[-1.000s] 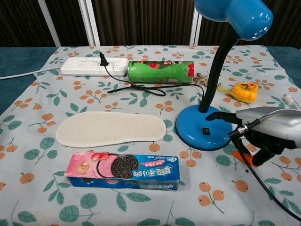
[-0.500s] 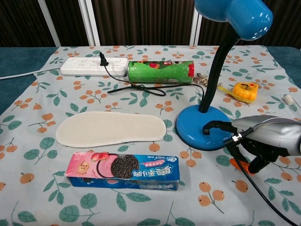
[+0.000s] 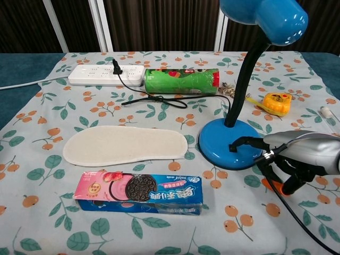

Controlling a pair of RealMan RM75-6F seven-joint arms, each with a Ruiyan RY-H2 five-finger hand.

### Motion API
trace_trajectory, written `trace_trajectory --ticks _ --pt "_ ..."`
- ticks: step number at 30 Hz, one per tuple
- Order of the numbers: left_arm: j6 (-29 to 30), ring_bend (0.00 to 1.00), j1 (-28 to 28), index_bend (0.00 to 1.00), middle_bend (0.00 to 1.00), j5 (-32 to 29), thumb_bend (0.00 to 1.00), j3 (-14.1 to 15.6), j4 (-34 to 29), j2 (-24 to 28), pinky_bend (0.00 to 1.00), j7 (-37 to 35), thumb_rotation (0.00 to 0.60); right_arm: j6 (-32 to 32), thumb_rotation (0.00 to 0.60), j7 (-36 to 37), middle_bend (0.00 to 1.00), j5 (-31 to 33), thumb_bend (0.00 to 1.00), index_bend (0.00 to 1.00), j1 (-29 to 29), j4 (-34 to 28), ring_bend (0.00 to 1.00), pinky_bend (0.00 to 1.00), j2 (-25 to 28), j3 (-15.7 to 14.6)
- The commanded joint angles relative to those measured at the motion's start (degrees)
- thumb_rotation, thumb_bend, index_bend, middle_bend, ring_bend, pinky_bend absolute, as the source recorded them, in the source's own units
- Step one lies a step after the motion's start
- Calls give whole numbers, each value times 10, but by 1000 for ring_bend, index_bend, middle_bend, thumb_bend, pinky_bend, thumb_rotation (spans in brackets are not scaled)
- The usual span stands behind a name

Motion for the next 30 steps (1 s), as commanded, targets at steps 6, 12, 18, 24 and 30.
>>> trace_trajectory --ticks 6,12,18,24,30 --pt "0 0 0 112 0 -1 228 0 0 0 75 -1 600 4 600 -4 687 6 527 40 4 3 807 919 -3 -5" --pt "1 0 0 112 0 -1 229 -1 0 0 75 -2 600 10 600 -17 687 13 527 40 8 10 807 939 -10 -9" --pt "0 0 0 112 0 -1 229 -1 1 0 75 -2 600 8 600 -17 687 24 528 40 13 13 807 955 -13 -11" --pt "0 0 0 112 0 -2 228 -1 1 1 86 -3 600 4 600 -22 687 32 527 40 19 12 807 973 -13 -16" --pt "0 0 0 112 0 -2 228 -1 1 1 92 -4 600 8 600 -25 678 42 527 40 25 6 798 985 -9 -13"
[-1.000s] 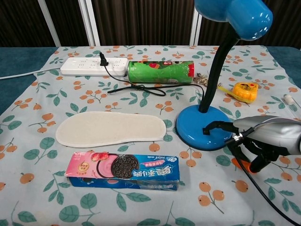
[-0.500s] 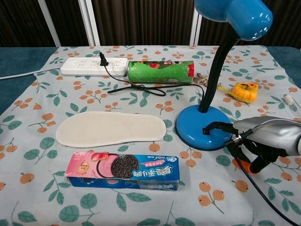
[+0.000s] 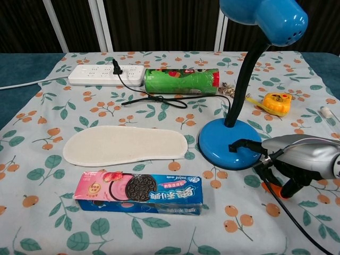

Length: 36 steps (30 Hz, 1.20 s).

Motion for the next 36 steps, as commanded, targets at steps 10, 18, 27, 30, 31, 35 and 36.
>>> trace_trajectory --ticks 10,18,27,30,31,35,36 --pt "1 0 0 112 0 2 229 1 0 0 96 0 600 96 600 32 122 -43 360 31 -36 -96 309 1000 101 15" --pt "1 0 1 112 0 0 229 2 -2 -1 97 7 600 172 600 72 0 -130 298 20 -111 -158 61 72 242 -36" --pt "2 0 1 112 0 -3 228 2 -4 0 97 10 600 307 600 186 0 -279 298 20 -216 -54 4 0 245 -70" --pt "1 0 0 112 0 -2 229 2 -3 -1 97 12 600 337 600 210 0 -303 298 20 -242 -11 1 0 244 -75" --pt "1 0 0 112 0 -2 228 2 -3 -1 97 13 600 340 600 214 0 -305 299 20 -246 -4 0 0 244 -75" --pt "3 0 -1 112 0 1 228 2 0 -3 97 18 600 353 600 228 0 -309 299 20 -256 17 0 0 238 -60" --pt "3 0 -2 112 0 2 228 3 2 -3 97 21 600 358 600 229 0 -312 299 20 -258 23 0 0 235 -56"
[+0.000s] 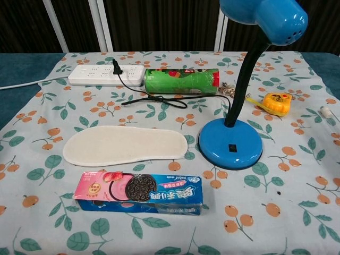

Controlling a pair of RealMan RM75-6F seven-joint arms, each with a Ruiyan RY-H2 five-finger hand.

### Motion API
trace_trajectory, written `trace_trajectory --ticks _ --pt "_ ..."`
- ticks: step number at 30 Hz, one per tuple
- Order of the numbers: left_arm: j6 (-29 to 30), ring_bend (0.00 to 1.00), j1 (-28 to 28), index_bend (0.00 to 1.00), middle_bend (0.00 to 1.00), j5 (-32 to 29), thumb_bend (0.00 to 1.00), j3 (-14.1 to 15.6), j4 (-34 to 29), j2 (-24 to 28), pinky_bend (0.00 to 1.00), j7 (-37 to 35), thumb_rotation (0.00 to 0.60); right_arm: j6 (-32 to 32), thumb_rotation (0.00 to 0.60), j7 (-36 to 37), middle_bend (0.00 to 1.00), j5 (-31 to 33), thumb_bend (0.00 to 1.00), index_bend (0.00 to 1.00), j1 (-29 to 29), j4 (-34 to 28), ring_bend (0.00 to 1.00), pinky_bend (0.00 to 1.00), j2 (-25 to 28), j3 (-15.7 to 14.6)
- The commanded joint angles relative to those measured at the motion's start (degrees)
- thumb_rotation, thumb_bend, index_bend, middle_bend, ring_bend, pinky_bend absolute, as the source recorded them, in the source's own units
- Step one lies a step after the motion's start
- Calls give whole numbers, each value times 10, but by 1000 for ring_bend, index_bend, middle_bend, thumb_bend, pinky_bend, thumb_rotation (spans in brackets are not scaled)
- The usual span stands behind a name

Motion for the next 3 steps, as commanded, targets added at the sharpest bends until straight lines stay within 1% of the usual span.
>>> trace_trajectory --ticks 1,3 --pt "0 0 -2 112 0 3 229 1 4 -2 96 6 600 14 600 7 0 -9 299 20 -9 17 0 0 -10 14" --pt "2 0 -2 112 0 3 228 1 4 -4 96 9 600 17 600 10 0 -10 298 20 -13 23 0 0 -15 19"
